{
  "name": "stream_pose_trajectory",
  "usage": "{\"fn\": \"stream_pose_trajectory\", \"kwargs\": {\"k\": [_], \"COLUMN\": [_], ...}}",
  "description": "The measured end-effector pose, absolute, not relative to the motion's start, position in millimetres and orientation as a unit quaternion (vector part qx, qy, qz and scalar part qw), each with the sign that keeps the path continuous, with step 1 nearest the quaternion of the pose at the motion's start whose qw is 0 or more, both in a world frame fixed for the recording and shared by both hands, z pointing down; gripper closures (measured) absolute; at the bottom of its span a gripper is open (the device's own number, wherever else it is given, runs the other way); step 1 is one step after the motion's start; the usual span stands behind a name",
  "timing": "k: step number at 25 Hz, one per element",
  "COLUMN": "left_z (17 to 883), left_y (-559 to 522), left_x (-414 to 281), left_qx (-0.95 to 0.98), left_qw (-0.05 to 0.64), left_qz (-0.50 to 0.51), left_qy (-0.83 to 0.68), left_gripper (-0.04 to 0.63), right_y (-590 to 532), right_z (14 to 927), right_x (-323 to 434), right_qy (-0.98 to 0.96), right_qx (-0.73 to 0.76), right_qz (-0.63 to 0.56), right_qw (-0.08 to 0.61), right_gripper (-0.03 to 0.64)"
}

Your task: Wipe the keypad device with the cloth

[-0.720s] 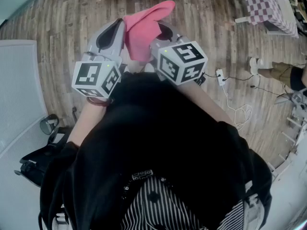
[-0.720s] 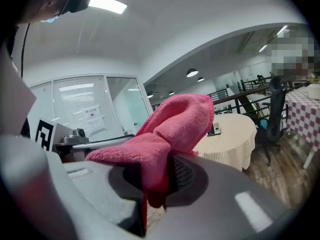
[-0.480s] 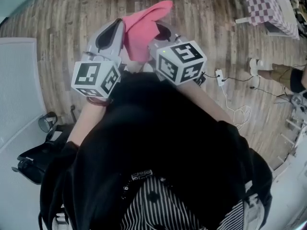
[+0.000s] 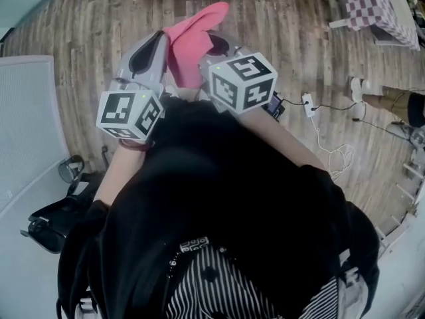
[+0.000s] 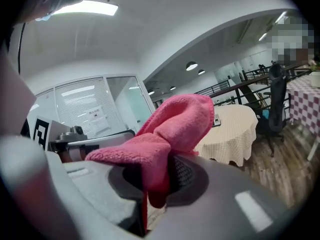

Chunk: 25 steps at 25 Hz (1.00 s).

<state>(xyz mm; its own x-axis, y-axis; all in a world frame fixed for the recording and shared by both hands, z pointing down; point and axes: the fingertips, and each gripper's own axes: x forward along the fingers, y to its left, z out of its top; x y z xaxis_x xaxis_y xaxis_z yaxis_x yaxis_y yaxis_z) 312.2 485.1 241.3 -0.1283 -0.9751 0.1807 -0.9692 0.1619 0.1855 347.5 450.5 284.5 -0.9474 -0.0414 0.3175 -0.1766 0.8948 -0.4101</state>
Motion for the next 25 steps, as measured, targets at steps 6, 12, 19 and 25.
{"fn": "stream_pose_trajectory", "kwargs": {"k": [6, 12, 19, 25], "left_z": [246, 247, 253, 256], "left_y": [473, 451, 419, 387], "left_x": [334, 326, 316, 274], "left_qx": [0.663, 0.666, 0.685, 0.695], "left_qw": [0.134, 0.130, 0.135, 0.132], "left_qz": [0.002, 0.021, 0.009, 0.004], "left_qy": [-0.737, -0.734, -0.716, -0.707], "left_gripper": [0.595, 0.595, 0.595, 0.595], "right_y": [450, 431, 398, 366], "right_z": [294, 296, 299, 299], "right_x": [360, 357, 350, 316], "right_qy": [-0.960, -0.960, -0.958, -0.957], "right_qx": [0.051, 0.064, 0.095, 0.122], "right_qz": [0.224, 0.219, 0.218, 0.210], "right_qw": [0.159, 0.163, 0.160, 0.159], "right_gripper": [0.552, 0.552, 0.552, 0.552]}}
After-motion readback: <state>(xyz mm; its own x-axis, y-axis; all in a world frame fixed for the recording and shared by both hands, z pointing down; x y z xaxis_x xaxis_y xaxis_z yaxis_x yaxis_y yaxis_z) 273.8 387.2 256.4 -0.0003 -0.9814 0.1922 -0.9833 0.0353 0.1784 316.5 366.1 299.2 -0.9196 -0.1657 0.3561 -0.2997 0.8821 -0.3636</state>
